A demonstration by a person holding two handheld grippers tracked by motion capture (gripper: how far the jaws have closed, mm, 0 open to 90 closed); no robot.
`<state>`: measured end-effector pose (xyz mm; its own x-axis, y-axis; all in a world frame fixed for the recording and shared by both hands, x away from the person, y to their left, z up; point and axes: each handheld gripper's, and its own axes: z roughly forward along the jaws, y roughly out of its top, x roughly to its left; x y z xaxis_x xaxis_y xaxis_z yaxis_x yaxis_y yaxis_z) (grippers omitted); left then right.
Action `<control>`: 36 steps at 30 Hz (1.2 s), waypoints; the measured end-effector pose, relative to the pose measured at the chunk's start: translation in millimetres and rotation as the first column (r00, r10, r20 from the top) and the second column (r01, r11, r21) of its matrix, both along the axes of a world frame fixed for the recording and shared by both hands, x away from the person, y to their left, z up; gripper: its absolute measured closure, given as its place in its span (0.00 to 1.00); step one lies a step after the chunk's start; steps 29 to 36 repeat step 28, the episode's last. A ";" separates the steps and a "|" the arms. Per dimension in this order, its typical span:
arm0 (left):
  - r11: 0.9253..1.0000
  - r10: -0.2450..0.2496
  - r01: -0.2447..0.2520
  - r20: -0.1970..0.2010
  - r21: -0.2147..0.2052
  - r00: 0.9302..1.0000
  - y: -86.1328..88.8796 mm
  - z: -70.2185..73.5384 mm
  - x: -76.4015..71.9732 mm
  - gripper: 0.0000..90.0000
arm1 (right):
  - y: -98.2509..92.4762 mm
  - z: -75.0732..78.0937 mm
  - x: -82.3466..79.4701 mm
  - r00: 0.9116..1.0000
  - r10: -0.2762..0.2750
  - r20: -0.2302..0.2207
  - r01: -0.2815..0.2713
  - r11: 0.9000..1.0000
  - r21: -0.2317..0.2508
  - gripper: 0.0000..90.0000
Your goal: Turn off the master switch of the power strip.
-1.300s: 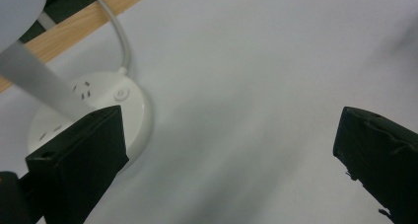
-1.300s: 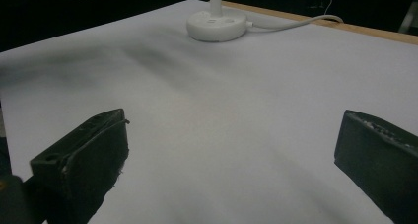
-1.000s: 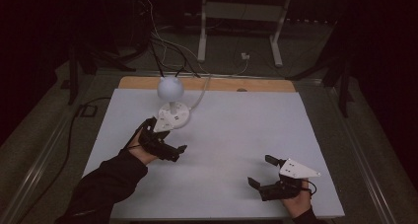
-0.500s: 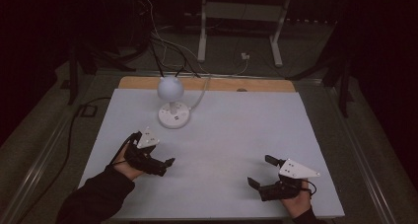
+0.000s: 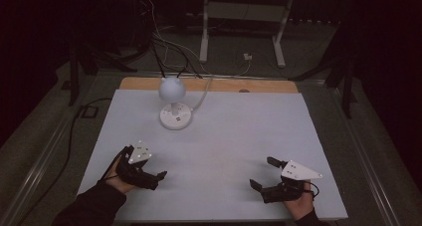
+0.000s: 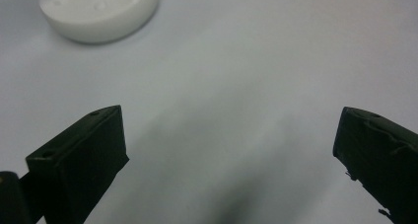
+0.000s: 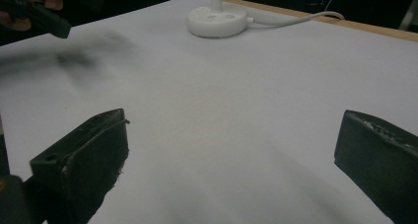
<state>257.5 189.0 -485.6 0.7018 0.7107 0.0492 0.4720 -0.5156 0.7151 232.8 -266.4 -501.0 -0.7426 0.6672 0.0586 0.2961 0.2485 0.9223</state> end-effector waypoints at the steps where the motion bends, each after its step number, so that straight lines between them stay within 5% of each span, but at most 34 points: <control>1: 1.000 -0.001 0.001 0.002 -0.004 1.000 2.0 -1.6 -1.5 0.00 | -0.1 0.1 0.0 1.000 0.000 -0.001 0.000 1.000 0.003 0.00; 19: 0.998 0.025 -0.026 -0.003 -0.049 1.000 27.0 -32.4 -21.4 0.00 | 0.9 -0.4 0.2 1.000 0.009 -0.002 -0.009 1.000 -0.007 0.00; 36: 0.998 0.005 -0.004 0.008 -0.066 1.000 24.7 -34.0 -20.3 0.00 | 1.4 -0.8 0.3 1.000 0.009 -0.005 -0.009 1.000 -0.011 0.00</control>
